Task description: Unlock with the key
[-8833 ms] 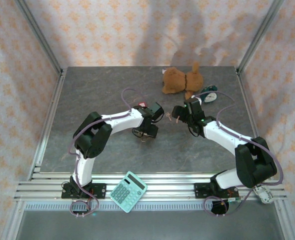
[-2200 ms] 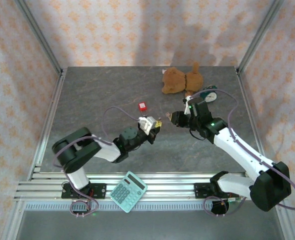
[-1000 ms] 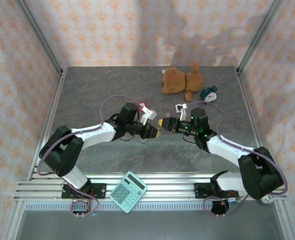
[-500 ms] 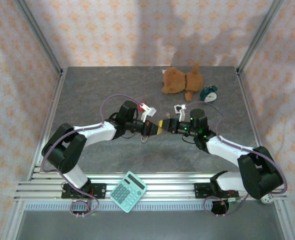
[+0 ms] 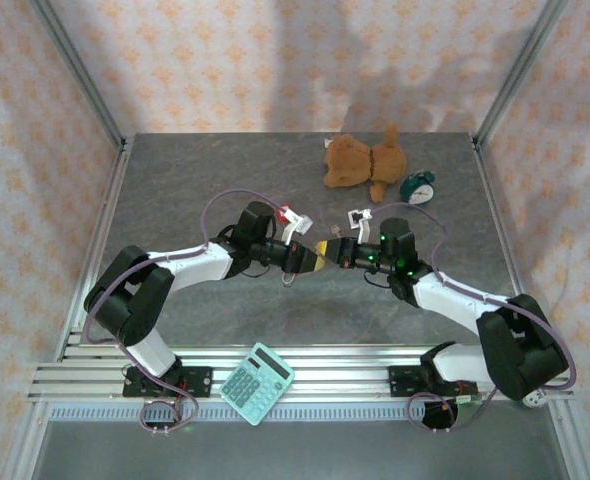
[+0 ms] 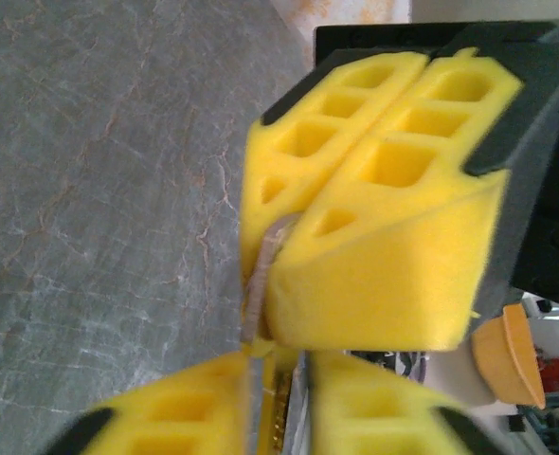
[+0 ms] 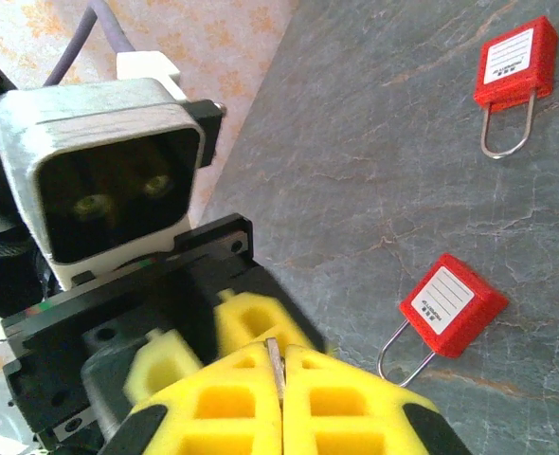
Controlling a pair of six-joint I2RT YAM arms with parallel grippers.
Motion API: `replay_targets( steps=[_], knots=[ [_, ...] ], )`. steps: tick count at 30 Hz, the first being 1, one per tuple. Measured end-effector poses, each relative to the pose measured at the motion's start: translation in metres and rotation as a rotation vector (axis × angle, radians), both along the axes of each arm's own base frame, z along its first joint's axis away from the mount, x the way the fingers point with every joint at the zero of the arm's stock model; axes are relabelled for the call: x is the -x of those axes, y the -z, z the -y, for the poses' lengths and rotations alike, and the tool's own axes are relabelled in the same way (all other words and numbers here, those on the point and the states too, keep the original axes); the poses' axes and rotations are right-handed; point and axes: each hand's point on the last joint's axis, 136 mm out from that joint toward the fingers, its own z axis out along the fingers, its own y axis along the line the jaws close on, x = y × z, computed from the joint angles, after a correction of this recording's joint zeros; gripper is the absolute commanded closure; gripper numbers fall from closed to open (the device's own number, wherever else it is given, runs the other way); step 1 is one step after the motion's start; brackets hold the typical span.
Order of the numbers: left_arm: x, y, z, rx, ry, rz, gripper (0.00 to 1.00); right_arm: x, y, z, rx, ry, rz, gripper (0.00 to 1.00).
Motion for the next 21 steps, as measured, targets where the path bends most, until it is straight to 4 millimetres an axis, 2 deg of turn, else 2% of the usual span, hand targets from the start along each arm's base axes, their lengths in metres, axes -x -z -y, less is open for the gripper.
replay_targets(
  steps=[2,4,8,12,14,18,21],
  knots=[
    [-0.001,0.004,-0.002,-0.021,-0.012,0.007,0.65,-0.001,-0.002,0.003,0.010,0.022,0.006,0.95],
    [-0.004,0.006,-0.007,-0.055,-0.041,0.029,0.51,-0.004,-0.005,0.008,0.023,0.060,0.018,0.95],
    [-0.010,0.001,-0.027,-0.127,-0.164,0.127,0.34,-0.009,-0.018,0.021,0.043,0.148,0.067,0.95],
    [-0.022,-0.001,-0.068,-0.218,-0.402,0.225,0.18,-0.014,-0.028,0.032,0.054,0.223,0.110,0.95],
    [-0.029,0.002,-0.095,-0.278,-0.555,0.260,0.02,-0.016,-0.027,0.036,0.062,0.247,0.114,0.95],
    [-0.037,0.000,-0.152,-0.338,-0.863,0.297,0.00,-0.019,-0.017,0.043,0.083,0.289,0.099,0.95],
    [-0.038,-0.004,-0.187,-0.325,-1.048,0.285,0.00,-0.021,-0.010,0.048,0.092,0.326,0.080,0.96]
  ],
)
